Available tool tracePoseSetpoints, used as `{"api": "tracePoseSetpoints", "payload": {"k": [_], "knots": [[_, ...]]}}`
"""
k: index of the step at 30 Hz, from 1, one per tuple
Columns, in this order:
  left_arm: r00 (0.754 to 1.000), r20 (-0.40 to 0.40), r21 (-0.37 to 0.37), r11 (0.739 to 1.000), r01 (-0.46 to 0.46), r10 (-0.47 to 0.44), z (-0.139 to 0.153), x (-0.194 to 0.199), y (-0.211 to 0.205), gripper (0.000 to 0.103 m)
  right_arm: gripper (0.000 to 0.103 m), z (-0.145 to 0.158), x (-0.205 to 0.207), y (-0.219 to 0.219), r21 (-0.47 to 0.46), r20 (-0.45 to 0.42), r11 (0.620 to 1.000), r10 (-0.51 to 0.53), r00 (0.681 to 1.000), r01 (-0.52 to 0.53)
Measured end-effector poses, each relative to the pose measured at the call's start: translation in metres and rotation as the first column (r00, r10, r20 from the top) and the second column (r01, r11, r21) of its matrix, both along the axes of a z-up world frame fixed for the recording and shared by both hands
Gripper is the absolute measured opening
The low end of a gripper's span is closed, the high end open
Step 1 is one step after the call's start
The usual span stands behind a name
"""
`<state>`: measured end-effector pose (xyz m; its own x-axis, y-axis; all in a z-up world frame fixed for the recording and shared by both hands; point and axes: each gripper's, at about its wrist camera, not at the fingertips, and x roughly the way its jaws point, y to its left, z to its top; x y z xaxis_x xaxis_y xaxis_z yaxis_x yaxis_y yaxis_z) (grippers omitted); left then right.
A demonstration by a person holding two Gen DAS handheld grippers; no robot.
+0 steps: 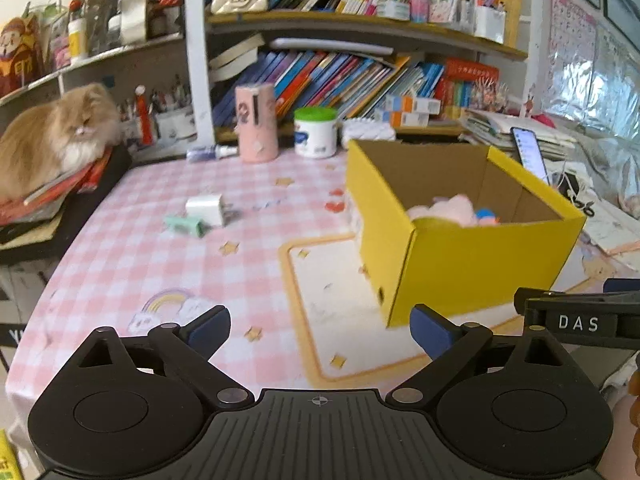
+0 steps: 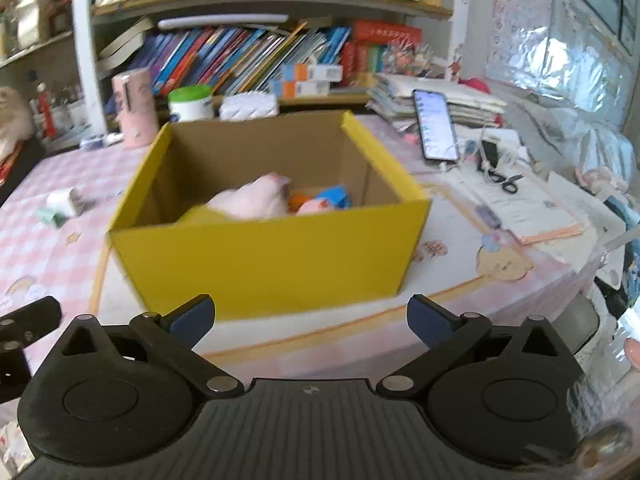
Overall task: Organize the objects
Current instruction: 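Lift both open grippers out of the yellow box and back away, then move both open grippers toward the white charger and mint-green tube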
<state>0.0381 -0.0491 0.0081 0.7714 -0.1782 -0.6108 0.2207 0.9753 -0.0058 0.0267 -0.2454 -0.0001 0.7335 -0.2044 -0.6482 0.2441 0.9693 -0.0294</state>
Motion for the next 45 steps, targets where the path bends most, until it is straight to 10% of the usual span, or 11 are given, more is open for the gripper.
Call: {"api": "tracePoseSetpoints", "payload": {"k": [45], "knots": [[0.979,-0.051,0.034,0.980,-0.197,0.198,-0.006,-0.067,0.147,0.101,0.103,-0.016,-0.042,0.159,0.057,-0.078,0.971,0.237,0.968,-0.233]]}}
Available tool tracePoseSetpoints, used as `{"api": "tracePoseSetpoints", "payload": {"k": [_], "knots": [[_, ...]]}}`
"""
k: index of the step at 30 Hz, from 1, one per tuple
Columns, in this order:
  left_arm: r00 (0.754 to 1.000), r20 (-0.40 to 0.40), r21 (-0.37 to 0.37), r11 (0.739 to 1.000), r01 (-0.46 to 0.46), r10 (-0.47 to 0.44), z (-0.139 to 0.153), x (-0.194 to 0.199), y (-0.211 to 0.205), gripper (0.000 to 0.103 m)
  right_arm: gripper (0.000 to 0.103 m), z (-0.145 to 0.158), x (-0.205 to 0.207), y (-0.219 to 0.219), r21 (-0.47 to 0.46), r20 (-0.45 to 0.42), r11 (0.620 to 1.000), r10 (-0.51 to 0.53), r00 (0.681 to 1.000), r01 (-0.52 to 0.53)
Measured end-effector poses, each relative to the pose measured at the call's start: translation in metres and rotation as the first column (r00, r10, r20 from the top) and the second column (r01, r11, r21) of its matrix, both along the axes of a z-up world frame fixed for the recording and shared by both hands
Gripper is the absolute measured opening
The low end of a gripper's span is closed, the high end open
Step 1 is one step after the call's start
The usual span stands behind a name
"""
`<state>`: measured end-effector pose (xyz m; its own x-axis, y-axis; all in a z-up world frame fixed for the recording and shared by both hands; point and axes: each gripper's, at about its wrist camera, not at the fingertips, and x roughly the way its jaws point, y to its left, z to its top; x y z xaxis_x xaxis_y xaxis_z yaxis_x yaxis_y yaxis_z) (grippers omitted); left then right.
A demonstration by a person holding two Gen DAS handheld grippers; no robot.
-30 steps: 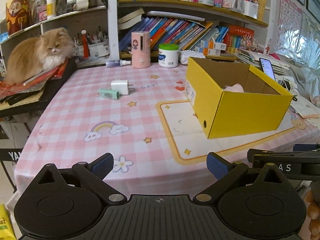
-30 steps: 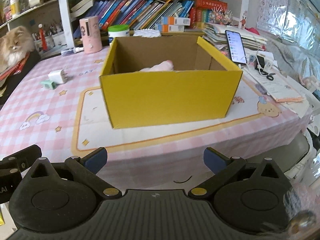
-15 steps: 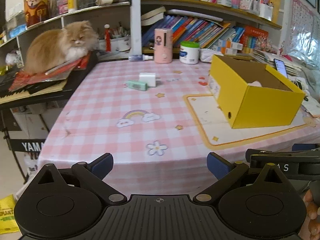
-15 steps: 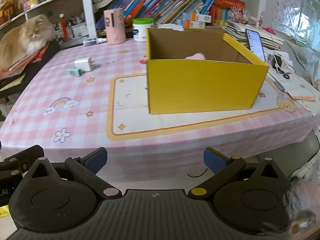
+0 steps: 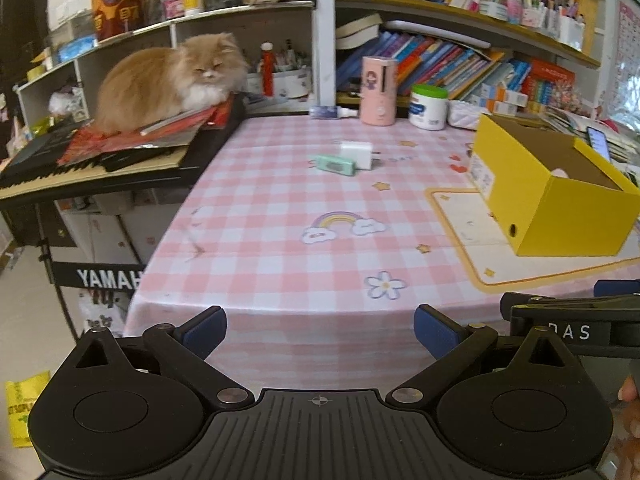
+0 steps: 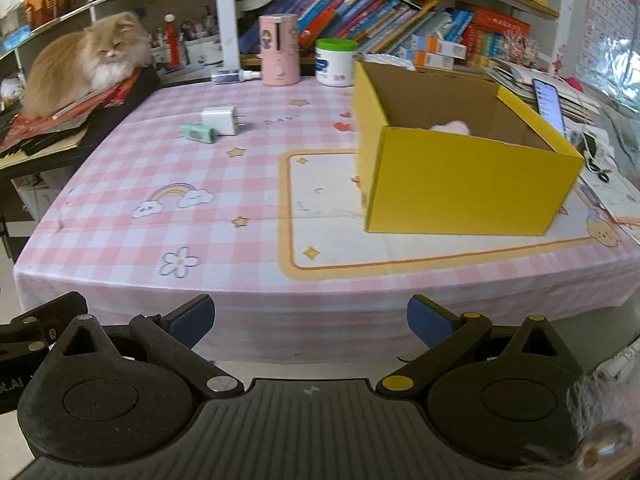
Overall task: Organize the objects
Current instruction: 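Move both open grippers toward the white charger and mint-green tube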
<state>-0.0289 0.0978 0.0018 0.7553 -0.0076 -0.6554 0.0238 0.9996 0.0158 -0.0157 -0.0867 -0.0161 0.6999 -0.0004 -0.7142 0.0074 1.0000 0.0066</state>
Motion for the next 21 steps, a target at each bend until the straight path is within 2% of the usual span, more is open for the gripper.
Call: {"api": "tracePoseSetpoints", "payload": {"k": [10,21], "knots": [[0.999,0.003,-0.030,0.998,-0.054,0.054,-0.001,0.004,0.020,0.101,0.103,0.004,0.009,0.029,0.000,0.013,0.996,0.088,0.996,-0.088],[0.998,0.008,-0.011,0.998,-0.064,0.064,-0.004,0.029,0.023,0.101,0.102,-0.001,0.035,0.035,0.022,0.017,0.993,0.115,0.993,-0.115]]}}
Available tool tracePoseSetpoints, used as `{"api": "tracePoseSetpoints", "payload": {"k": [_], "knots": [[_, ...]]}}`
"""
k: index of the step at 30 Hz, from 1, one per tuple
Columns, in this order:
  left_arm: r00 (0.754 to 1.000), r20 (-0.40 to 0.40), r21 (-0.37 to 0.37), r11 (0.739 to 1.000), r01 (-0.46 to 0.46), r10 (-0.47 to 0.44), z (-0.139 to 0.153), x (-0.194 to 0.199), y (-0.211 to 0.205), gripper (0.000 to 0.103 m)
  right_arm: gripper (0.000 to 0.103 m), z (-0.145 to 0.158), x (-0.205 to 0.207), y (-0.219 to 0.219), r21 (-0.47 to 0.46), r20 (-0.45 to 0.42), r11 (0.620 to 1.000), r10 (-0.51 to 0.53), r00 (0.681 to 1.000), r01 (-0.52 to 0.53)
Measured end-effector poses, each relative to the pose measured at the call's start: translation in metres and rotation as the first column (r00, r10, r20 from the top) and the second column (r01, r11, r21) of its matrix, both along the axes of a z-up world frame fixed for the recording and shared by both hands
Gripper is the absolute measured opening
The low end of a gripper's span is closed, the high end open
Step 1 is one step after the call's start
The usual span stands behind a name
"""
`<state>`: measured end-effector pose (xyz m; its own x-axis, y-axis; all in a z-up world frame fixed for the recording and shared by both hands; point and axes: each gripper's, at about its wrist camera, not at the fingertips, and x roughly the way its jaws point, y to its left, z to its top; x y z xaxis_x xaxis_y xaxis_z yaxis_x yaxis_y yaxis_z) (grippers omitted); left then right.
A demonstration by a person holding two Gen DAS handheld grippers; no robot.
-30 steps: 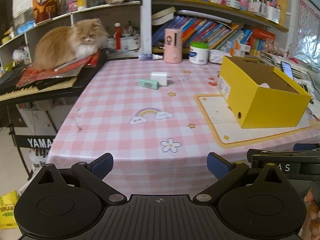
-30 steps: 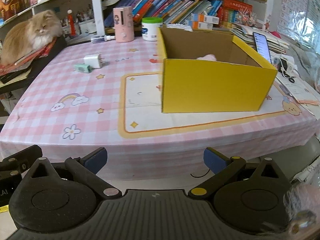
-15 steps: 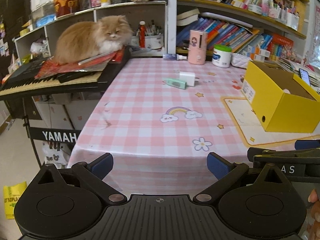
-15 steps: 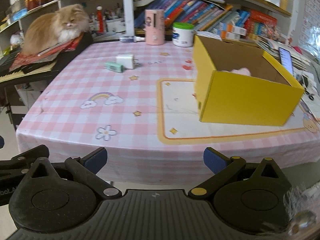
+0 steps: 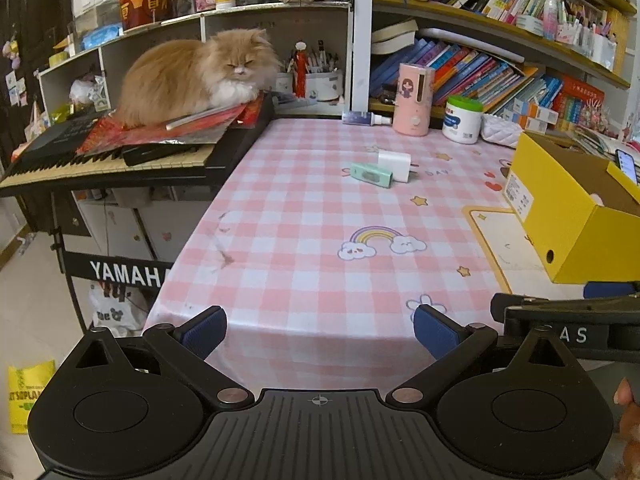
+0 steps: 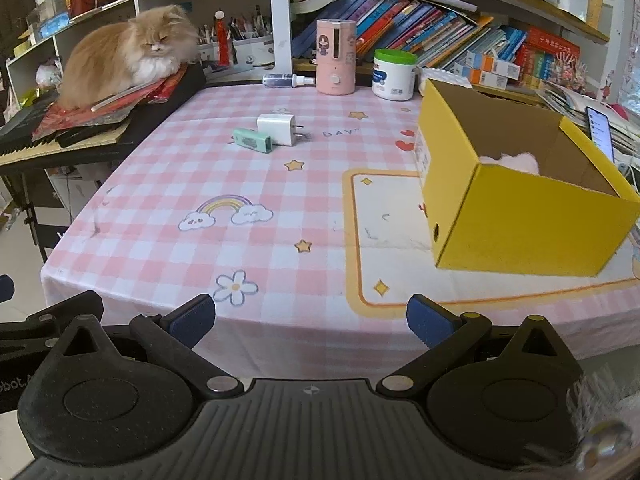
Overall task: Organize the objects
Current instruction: 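Move both open grippers toward the white charger and mint-green tube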
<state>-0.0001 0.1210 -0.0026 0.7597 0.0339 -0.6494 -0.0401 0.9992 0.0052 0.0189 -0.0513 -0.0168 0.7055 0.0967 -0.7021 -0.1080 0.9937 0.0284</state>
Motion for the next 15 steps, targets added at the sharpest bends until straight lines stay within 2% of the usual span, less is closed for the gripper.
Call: {"api": "tracePoseSetpoints", "payload": {"k": [6,11,15], "knots": [[1.000,0.008,-0.006,1.000,-0.003,0.003,-0.001,0.026,0.000,0.101,0.095,-0.001,0.029,0.004,0.008,-0.002,0.999,0.031,1.000,-0.031],[1.000,-0.002,-0.016,1.000,0.000,0.000,-0.002,0.051,-0.001,0.101,0.081,-0.001,0.060,0.005,0.020,-0.006,0.999,0.049,0.999,-0.049],[1.000,-0.009,-0.018,0.999,-0.027,0.026,-0.003,0.073,-0.002,0.100,0.080,0.001,0.087,0.006,0.032,-0.002,0.997,0.074,0.997,-0.074]]}}
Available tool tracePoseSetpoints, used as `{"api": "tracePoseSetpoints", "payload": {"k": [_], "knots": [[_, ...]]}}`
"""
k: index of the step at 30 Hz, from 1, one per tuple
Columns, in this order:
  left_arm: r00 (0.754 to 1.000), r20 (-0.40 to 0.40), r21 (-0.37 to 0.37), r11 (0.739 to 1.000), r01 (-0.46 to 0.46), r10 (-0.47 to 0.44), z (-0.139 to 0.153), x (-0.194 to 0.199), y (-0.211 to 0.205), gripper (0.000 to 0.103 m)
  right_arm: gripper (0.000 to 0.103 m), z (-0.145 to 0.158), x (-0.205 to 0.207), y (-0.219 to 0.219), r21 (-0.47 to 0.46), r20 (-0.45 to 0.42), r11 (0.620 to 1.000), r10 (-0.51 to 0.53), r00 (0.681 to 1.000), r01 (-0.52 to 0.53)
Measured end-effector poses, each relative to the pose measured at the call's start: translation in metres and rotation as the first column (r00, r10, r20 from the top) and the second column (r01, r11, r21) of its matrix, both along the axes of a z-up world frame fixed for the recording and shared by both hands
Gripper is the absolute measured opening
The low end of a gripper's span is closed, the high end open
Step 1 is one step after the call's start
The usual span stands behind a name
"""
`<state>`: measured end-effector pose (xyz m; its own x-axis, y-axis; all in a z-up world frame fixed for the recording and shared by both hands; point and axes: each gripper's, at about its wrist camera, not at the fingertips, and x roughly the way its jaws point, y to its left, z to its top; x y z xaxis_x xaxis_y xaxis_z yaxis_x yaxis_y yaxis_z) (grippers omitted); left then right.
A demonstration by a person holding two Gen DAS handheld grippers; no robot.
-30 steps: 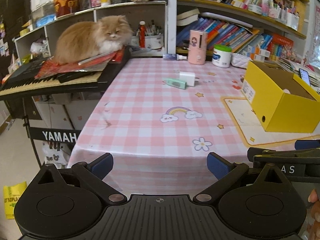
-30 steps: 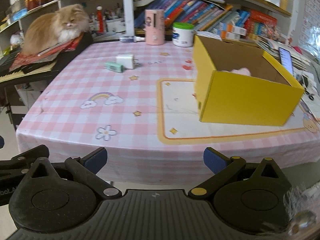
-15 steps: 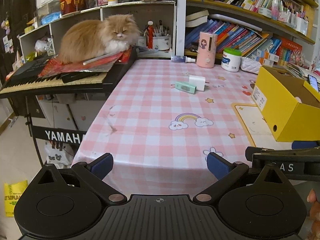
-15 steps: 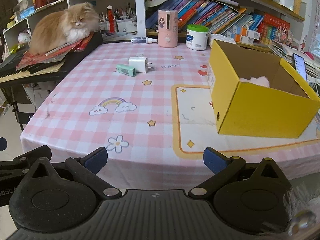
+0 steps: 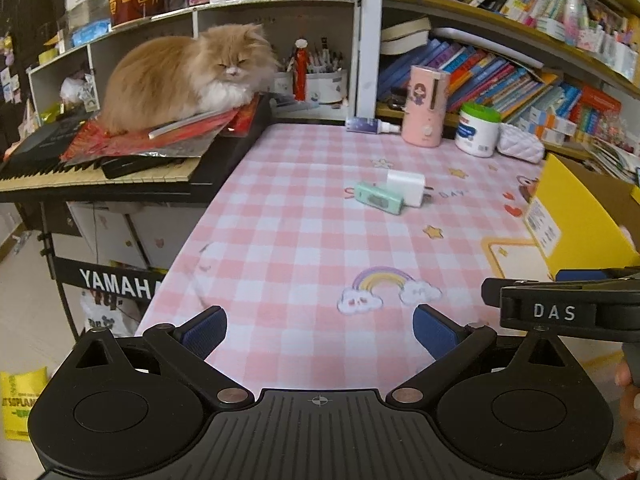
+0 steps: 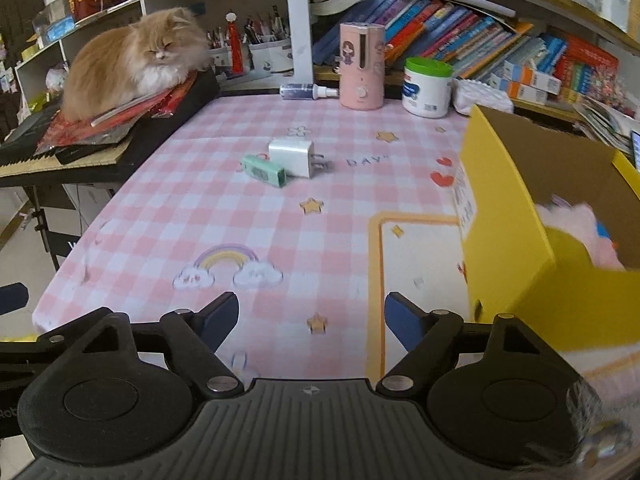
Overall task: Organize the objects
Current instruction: 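Move both open grippers toward the white charger and mint-green tube, then grasp the mint-green tube with left gripper while right gripper grasps the white charger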
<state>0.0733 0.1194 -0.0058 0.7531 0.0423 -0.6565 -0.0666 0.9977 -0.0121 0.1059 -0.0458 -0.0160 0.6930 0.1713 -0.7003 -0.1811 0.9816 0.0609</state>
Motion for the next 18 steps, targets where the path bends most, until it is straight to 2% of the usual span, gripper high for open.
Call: {"api": "tracePoseSetpoints", "payload": {"k": [5,13,18], "knots": [[1.000,-0.010,0.004,1.000,-0.012,0.013,-0.002,0.029,-0.005,0.100,0.079,0.003,0.031,0.001,0.004,0.016,0.999,0.031,0.999,-0.031],[1.000,-0.019,0.024,0.999,0.021,-0.020,-0.008,0.079,-0.017,0.100,0.079,0.009,0.091,0.002,0.031,0.028,0.996,0.077,0.997,-0.078],[1.000,-0.022,0.051,0.998,0.021,-0.020,-0.014,0.111,-0.023,0.099,0.076,0.013,0.139,0.008,0.076,0.003,0.992,0.097,0.995,-0.097]]}}
